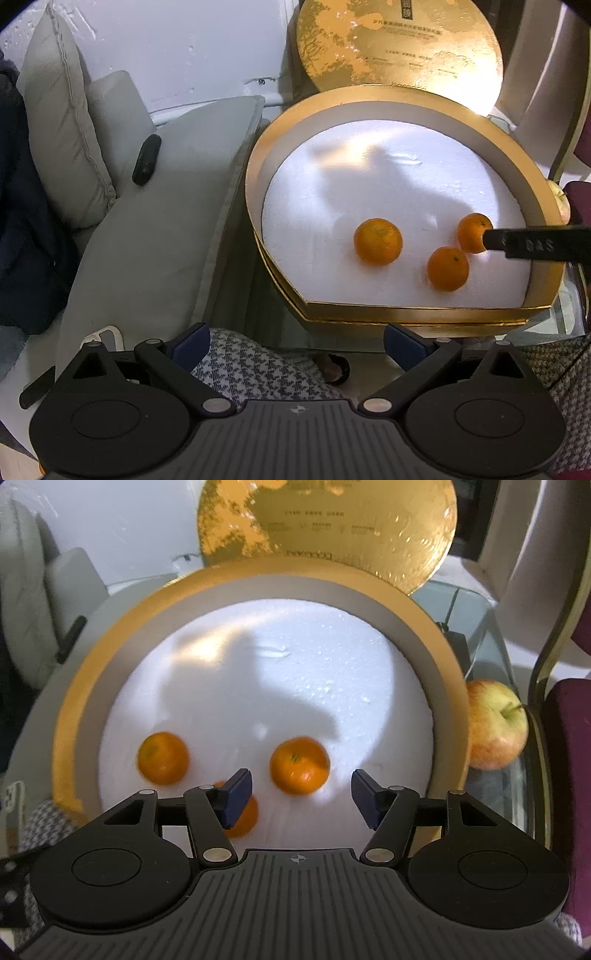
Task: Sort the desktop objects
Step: 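Lower the mandarin onto the foam and open the right gripper, then withdraw the right gripper from the box toward the apple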
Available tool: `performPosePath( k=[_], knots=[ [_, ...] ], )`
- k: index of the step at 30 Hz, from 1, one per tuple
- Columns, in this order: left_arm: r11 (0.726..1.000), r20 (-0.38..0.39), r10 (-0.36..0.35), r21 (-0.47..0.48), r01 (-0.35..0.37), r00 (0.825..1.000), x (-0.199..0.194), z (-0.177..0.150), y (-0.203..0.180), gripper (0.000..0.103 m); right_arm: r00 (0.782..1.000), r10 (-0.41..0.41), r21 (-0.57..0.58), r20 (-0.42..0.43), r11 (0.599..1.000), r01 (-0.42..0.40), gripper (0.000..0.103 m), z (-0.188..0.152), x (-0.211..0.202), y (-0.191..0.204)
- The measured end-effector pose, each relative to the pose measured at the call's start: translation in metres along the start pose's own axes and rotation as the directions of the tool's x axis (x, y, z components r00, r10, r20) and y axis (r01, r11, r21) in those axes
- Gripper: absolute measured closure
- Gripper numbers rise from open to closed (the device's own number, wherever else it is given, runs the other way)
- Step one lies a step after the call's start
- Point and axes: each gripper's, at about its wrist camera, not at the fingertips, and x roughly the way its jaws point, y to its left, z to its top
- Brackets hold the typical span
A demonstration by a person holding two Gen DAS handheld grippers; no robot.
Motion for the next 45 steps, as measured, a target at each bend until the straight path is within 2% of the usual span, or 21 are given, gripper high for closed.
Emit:
performPosePath(
  k=[13, 23, 27, 45],
  knots=[
    [0.998, 0.035, -0.010, 0.068, 0.007, 0.999, -0.022, -0.012, -0.023, 0.001, 0.998, 0.052, 0.044, 0.034, 0.998, -0.054, 0.037, -0.045, -0.049, -0.007],
    [0.994, 0.059, -0.003, 0.105, -0.003, 0.998, -0.034, -0.017, -0.035, 0.001, 0.995, 0.077, 0.065, 0.061, 0.995, -0.081, 0.037, -0.062, -0.070, -0.014],
    [0.991, 0.067, -0.005, 0.134, -0.004, 0.998, -0.038, -0.017, -0.044, 0.002, 0.995, 0.078, 0.077, 0.066, 0.994, -0.083, 0.032, -0.070, -0.077, -0.020],
    [0.968, 0.079, -0.006, 0.249, -0.014, 0.997, -0.043, -0.007, -0.084, 0.001, 0.993, 0.064, 0.176, 0.101, 0.981, -0.081, 0.026, -0.089, -0.092, -0.063]
  ],
)
